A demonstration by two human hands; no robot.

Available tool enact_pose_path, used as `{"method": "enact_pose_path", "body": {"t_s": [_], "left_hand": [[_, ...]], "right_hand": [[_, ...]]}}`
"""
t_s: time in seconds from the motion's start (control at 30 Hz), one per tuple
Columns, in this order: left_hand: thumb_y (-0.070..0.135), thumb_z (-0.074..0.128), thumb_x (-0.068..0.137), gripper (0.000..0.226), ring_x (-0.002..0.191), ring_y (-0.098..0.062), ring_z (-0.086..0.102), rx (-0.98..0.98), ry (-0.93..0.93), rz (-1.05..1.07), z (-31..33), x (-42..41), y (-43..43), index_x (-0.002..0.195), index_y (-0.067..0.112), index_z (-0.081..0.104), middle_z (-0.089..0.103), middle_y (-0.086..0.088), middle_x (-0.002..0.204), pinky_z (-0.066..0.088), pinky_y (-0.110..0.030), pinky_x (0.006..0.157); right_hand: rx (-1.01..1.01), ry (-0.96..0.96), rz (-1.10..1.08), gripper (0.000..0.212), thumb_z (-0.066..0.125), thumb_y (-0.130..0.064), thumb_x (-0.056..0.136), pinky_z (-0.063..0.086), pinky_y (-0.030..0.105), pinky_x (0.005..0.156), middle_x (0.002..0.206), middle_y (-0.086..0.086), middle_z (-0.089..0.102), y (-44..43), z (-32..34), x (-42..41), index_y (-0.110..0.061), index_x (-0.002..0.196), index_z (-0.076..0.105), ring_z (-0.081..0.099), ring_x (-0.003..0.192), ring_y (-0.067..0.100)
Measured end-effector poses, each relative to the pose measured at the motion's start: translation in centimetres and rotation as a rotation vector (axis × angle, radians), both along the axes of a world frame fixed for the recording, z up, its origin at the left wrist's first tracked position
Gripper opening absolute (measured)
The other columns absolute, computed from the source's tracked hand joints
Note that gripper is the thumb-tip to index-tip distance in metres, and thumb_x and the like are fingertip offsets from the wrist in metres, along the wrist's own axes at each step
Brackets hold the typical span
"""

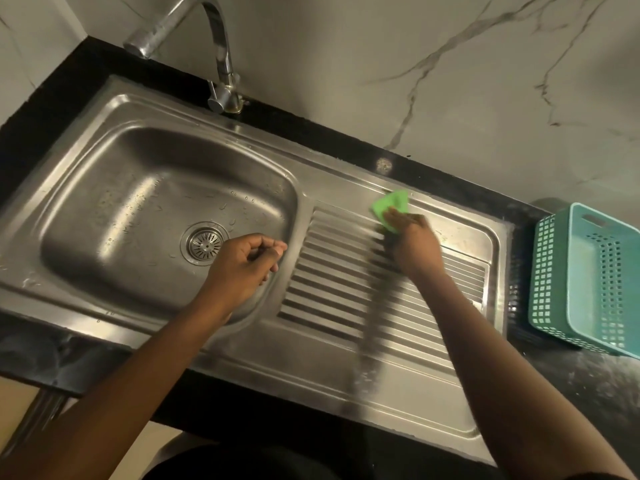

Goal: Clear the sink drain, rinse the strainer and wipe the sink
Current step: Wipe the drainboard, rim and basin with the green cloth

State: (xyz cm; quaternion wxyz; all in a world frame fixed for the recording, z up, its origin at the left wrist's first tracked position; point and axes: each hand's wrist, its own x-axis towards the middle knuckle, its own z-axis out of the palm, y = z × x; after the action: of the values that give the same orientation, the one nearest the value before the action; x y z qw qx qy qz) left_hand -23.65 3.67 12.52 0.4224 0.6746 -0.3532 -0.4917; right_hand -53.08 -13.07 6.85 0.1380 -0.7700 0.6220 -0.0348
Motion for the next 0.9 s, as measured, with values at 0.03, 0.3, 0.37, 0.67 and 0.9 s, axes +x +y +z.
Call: {"method": "enact_pose_path", "body": {"t_s": [0.03, 0.3, 0.37, 0.67, 0.9], "left_hand": [[0.011, 0.067, 0.100, 0.013, 0.065, -0.021, 0.059, -0.002, 0.005, -0.003, -0.2, -0.1, 0.0, 0.106, 0.010, 0.079, 0.070, -0.009, 0.075, 0.050, -0.030, 0.063], [0.019, 0.070, 0.099, 0.011, 0.062, -0.017, 0.061, -0.015, 0.017, -0.019, -1.6, -0.7, 0.2, 0.102, 0.022, 0.081, 0.072, 0.001, 0.070, 0.052, -0.036, 0.067], [0.019, 0.070, 0.099, 0.012, 0.062, -0.015, 0.060, -0.016, 0.017, -0.016, -1.7, -0.5, 0.3, 0.102, 0.022, 0.081, 0.071, 0.001, 0.069, 0.052, -0.036, 0.066], [0.019, 0.069, 0.100, 0.013, 0.065, -0.017, 0.061, -0.007, 0.027, 0.015, -2.2, 1.8, 1.6, 0.102, 0.022, 0.080, 0.072, 0.000, 0.072, 0.054, -0.038, 0.068], [0.021, 0.069, 0.099, 0.013, 0.065, -0.013, 0.064, -0.010, -0.006, 0.049, -2.3, 3.7, 2.2, 0.099, 0.027, 0.080, 0.073, 0.004, 0.072, 0.056, -0.034, 0.067]], "right_hand": [[-0.007, 0.012, -0.093, 0.062, 0.073, -0.016, 0.090, 0.055, 0.035, 0.094, 0.135, 0.017, 0.060, 0.1, 0.1, -2.6, -0.033, 0.147, 0.056, 0.068, 0.104, 0.033], [-0.213, -0.221, -0.708, 0.045, 0.058, -0.006, 0.090, 0.050, 0.045, 0.107, 0.128, 0.023, 0.069, -2.1, 3.3, -10.7, -0.007, 0.134, 0.065, 0.065, 0.116, 0.042], [-0.126, -0.259, -0.727, 0.049, 0.061, -0.016, 0.096, 0.046, 0.041, 0.111, 0.137, 0.021, 0.064, -2.6, 3.0, -9.4, -0.010, 0.144, 0.059, 0.061, 0.125, 0.039], [0.019, -0.228, -0.449, 0.037, 0.056, -0.007, 0.096, 0.049, 0.039, 0.098, 0.128, 0.026, 0.062, -2.6, 1.6, 4.9, -0.007, 0.133, 0.061, 0.060, 0.118, 0.041], [0.108, -0.195, 0.034, 0.042, 0.062, -0.007, 0.096, 0.045, 0.044, 0.108, 0.128, 0.027, 0.062, -1.1, 1.2, 18.0, -0.003, 0.138, 0.058, 0.053, 0.128, 0.043]]}}
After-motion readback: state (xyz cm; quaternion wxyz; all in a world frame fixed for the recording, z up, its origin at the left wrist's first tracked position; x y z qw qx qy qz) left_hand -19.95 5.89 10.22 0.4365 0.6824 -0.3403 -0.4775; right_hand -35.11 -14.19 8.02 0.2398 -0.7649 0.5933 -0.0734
